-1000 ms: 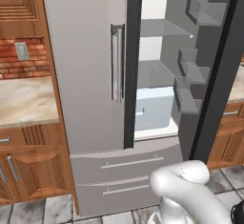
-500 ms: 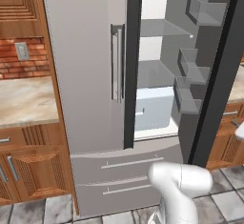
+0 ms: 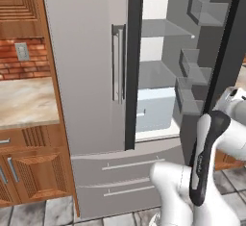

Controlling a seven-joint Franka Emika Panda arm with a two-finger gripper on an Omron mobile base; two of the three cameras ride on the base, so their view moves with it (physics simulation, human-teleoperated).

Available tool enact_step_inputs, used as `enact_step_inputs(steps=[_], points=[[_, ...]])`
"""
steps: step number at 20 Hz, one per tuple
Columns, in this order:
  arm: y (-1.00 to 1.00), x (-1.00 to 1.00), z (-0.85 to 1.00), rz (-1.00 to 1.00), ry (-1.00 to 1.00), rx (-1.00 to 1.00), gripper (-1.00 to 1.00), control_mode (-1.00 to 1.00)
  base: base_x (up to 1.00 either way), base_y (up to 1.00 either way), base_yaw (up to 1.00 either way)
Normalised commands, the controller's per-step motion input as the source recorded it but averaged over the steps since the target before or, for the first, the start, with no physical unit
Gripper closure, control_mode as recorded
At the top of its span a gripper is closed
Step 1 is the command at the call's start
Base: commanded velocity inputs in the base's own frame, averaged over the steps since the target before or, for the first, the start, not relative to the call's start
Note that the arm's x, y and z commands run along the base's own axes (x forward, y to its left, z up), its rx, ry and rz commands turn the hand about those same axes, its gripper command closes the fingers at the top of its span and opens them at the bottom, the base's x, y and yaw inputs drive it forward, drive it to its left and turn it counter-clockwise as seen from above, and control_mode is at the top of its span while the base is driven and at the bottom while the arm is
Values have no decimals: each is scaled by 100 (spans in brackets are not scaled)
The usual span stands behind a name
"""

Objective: Retrieve the sausage and cheese from the fridge and place them on the cutting board on the counter.

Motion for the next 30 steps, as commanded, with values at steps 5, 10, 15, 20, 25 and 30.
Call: enact_step_inputs(steps=[5,10,15,20,25,30], points=[[89,11,-8,6,14,-37,-100,-100,0,0,0],[59,35,-11,-2,0,-27,-100,-100,0,0,0],[7,66,1,-22,1,-9,-100,-100,0,0,0],[-2,87,17,-22,11,0,-100,-100,0,0,0],[-11,71,20,-19,8,0,-100,-100,0,0,0],[-12,46,4,-15,0,0,-100,-100,0,0,0]])
